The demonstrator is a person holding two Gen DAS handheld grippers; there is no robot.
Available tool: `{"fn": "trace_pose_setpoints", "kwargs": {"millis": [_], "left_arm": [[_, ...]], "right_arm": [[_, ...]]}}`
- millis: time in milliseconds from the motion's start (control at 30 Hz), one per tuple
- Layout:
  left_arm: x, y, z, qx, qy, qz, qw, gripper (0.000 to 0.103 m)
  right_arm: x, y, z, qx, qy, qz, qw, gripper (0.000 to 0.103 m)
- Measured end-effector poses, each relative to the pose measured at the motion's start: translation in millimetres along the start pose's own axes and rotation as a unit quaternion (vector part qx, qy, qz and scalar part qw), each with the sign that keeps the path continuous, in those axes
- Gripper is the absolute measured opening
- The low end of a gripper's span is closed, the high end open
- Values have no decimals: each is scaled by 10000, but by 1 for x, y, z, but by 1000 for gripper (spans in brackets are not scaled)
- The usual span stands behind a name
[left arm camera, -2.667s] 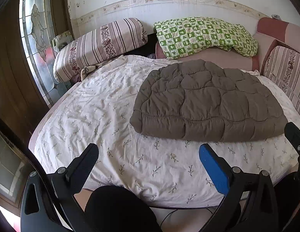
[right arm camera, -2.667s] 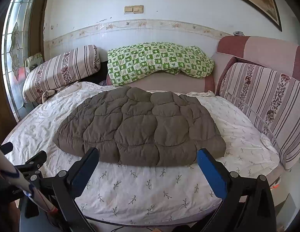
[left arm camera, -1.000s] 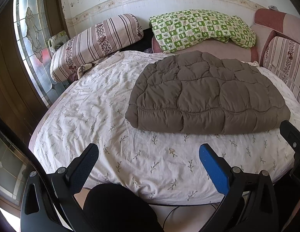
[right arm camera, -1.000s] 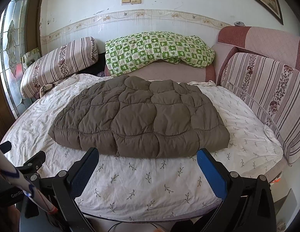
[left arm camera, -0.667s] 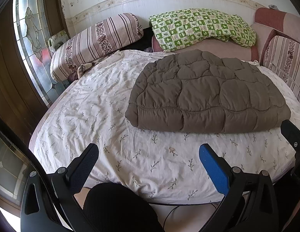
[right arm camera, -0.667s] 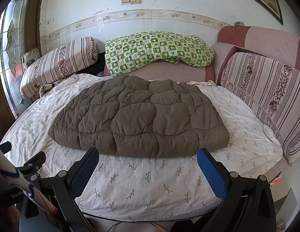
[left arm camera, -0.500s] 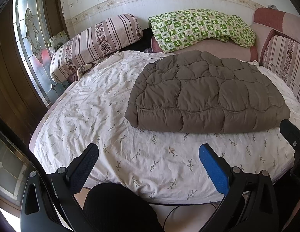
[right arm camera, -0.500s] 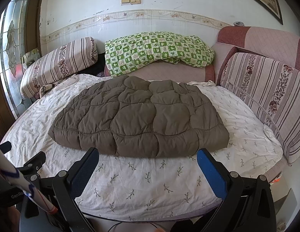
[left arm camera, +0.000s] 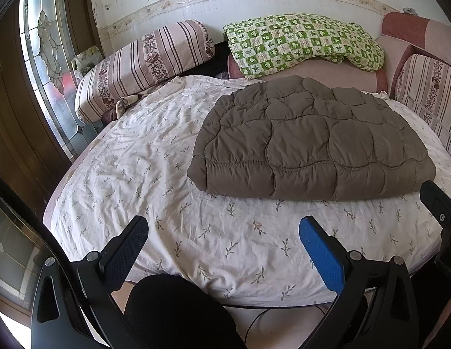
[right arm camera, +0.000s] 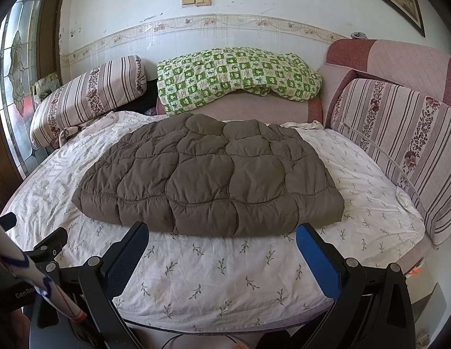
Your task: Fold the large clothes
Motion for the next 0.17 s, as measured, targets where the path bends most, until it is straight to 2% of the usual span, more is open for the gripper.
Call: {"fn": "trace_pose_setpoints", "kwargs": {"millis": [167], "left_arm": [[2,-2,-2,83,11,-44,10000,103]], "right_arm": [[0,0,0,10,-1,-16,10000,103]]}}
Point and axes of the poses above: each gripper's, at about its wrist camera, not at the fingertips, and y roughly the way its jaws point, z to its right, x to its underside, the point moved 2 cm from there along y, roughly the way its jaws point, and after that the axes turned 5 degrees about -z, right-handed, at the moved point
